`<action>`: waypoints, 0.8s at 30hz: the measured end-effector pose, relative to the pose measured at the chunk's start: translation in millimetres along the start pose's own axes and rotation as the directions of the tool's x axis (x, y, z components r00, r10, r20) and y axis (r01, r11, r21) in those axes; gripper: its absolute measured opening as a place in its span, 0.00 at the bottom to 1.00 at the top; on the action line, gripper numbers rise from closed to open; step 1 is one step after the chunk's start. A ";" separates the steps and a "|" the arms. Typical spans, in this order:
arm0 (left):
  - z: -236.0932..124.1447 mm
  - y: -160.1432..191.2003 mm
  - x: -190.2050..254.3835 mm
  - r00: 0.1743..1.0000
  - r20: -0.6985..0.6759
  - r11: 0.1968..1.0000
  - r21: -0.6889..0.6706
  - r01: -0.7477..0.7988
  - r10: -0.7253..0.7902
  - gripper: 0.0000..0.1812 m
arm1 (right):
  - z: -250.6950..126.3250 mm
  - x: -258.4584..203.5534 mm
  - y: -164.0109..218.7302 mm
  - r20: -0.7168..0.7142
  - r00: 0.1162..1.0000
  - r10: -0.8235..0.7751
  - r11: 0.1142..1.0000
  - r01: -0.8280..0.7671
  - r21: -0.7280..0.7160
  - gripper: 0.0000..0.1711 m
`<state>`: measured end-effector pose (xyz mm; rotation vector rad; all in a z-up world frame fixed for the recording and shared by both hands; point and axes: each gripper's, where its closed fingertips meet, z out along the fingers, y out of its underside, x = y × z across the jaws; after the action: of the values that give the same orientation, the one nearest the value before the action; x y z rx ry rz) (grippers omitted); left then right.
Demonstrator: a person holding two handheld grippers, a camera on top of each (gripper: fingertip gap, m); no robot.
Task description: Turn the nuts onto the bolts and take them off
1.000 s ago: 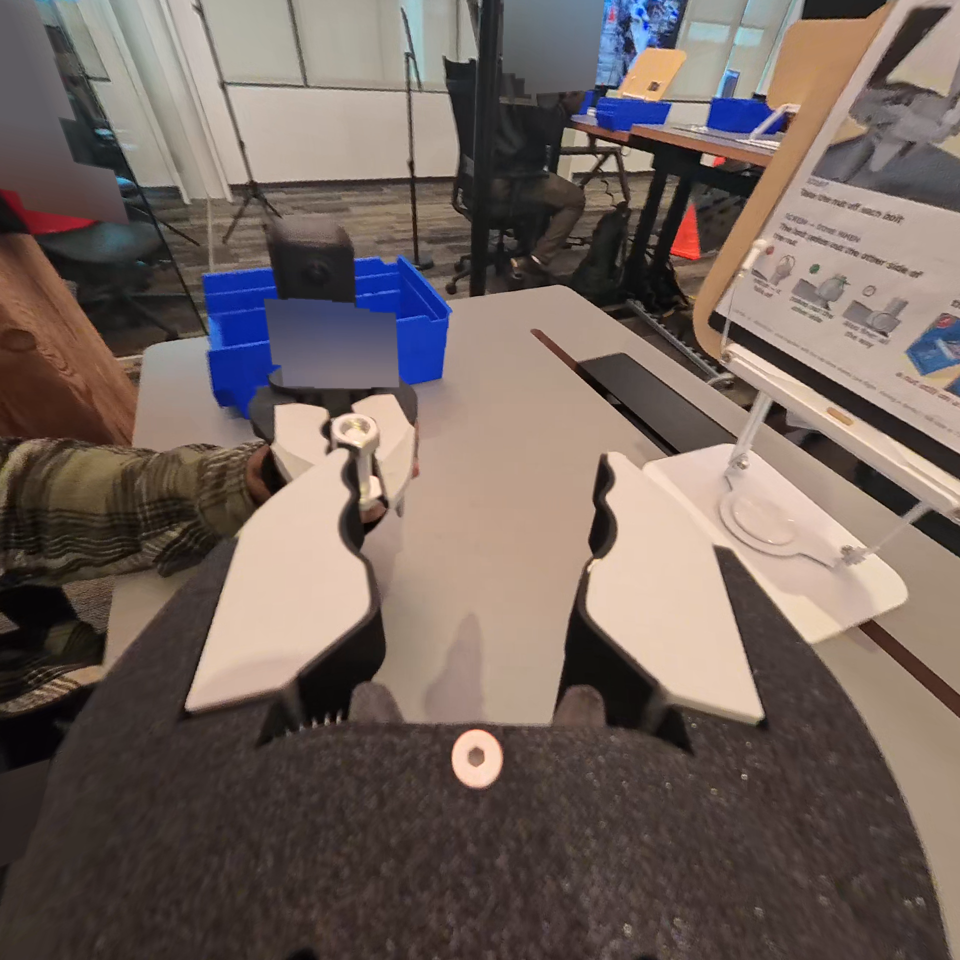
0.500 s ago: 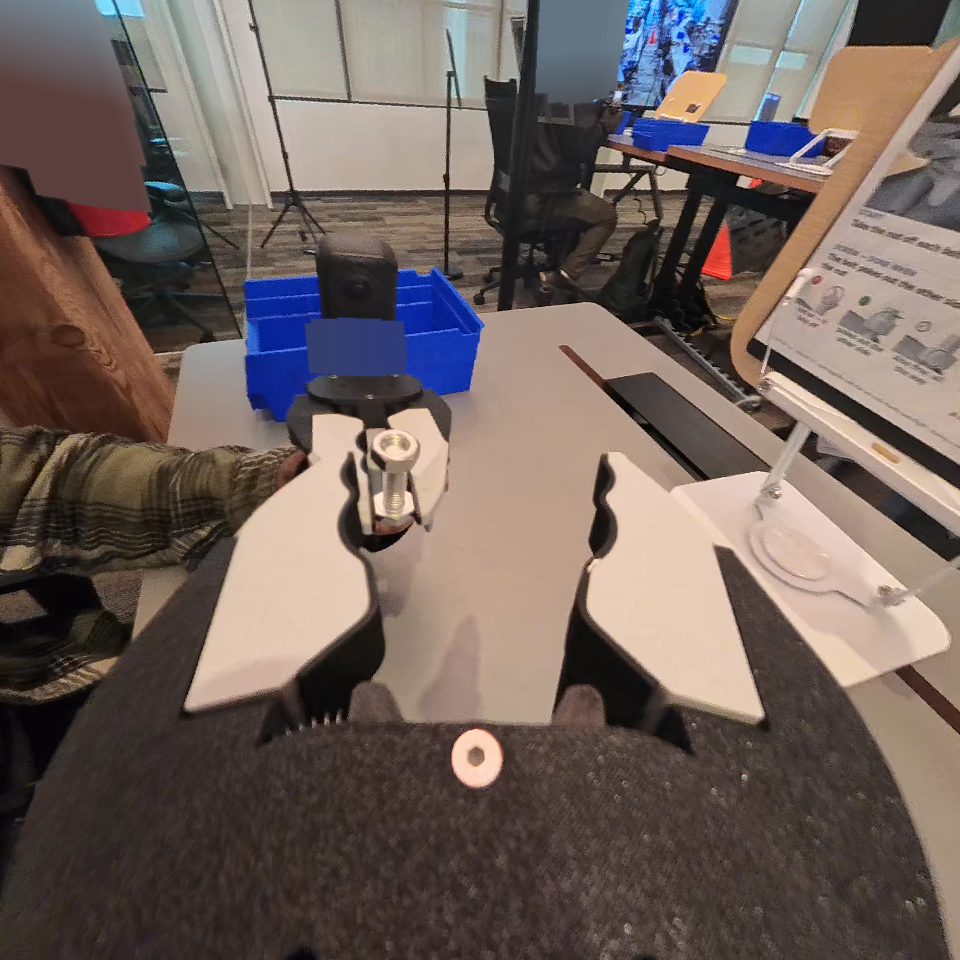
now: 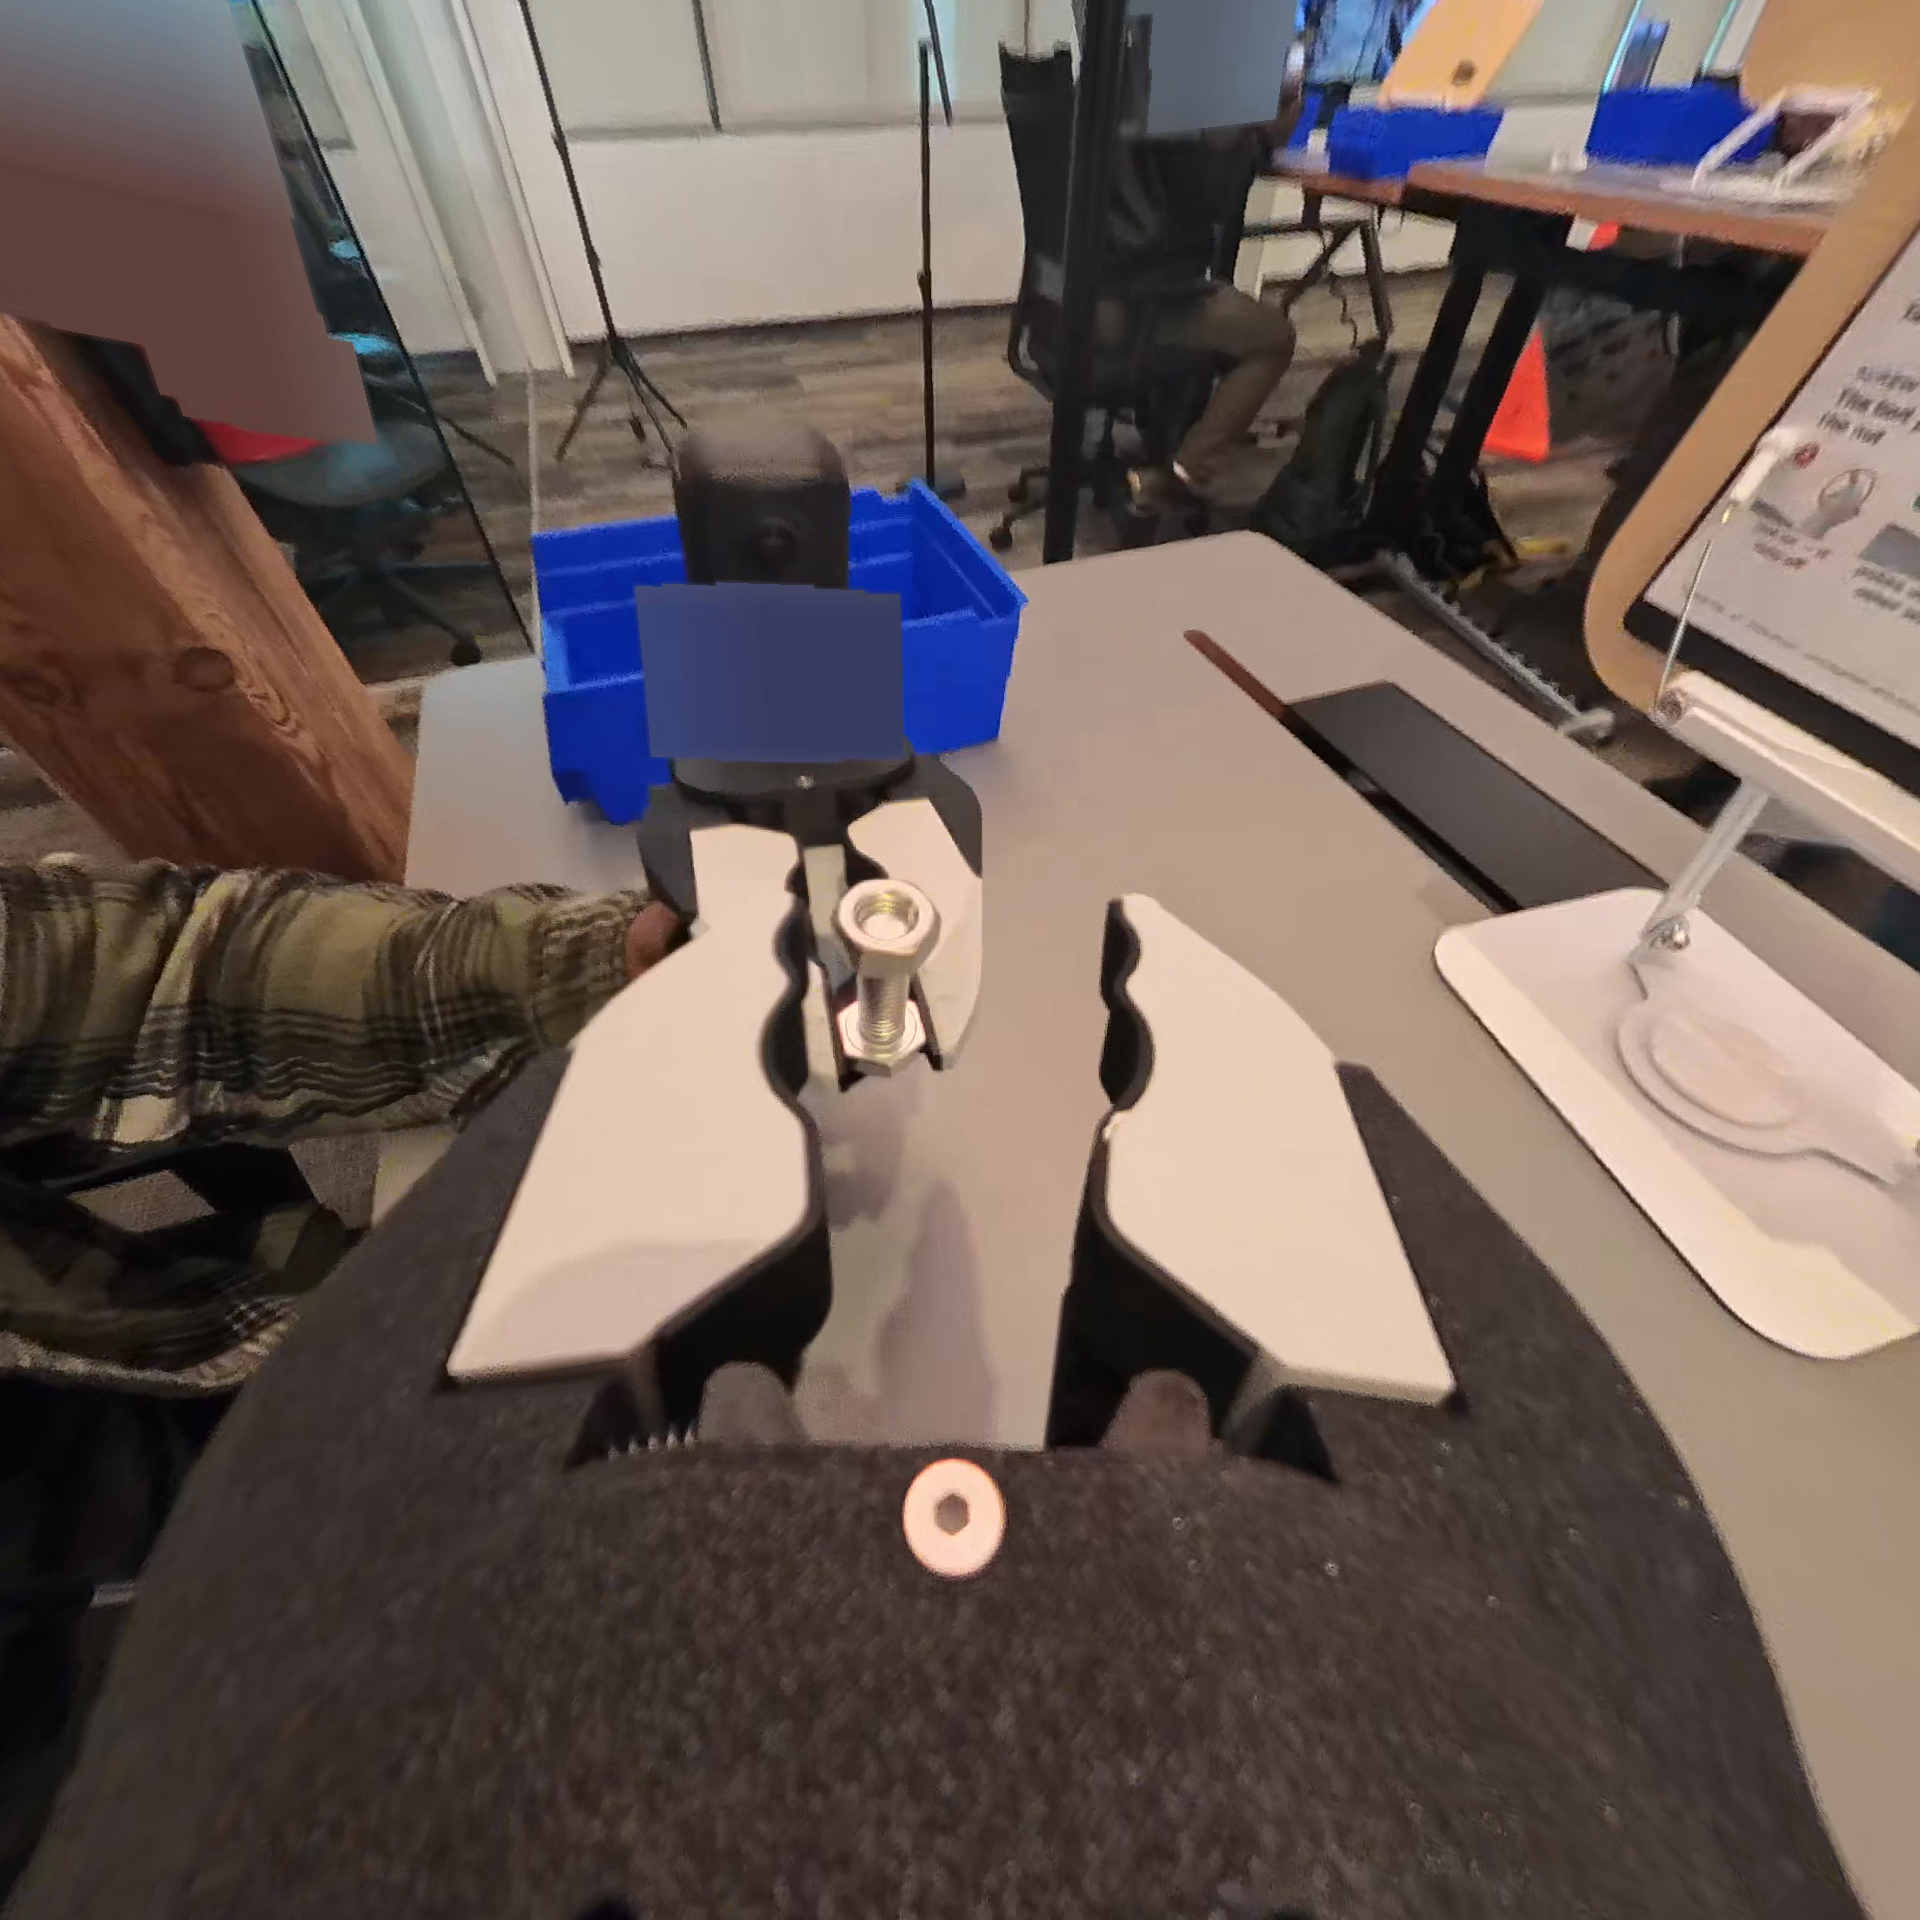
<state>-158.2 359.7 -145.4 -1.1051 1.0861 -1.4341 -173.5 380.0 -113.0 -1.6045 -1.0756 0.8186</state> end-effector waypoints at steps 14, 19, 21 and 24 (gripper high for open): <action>7.0 14.8 11.3 0.995 -0.093 0.997 -0.076 0.020 -0.027 0.10 | -12.5 -25.6 25.1 0.494 0.834 -0.246 0.850 0.430 -0.304 0.11; 11.9 27.7 12.9 0.993 -0.112 0.991 -0.132 0.031 -0.046 0.10 | -23.4 -22.4 44.3 0.681 0.666 -0.305 0.621 0.681 -0.388 0.11; 12.7 29.3 12.2 0.993 -0.110 0.990 -0.135 0.037 -0.052 0.10 | -23.8 -20.8 45.8 0.709 0.634 -0.308 0.562 0.723 -0.402 0.11; 11.5 26.4 10.2 0.993 -0.100 0.992 -0.116 0.042 -0.054 0.10 | -18.7 -16.0 42.9 0.668 0.675 -0.312 0.547 0.703 -0.454 0.16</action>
<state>-143.3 345.8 -168.1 -1.1548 1.2349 -1.4962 -151.9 353.8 -149.1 -1.4706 -2.3734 0.4177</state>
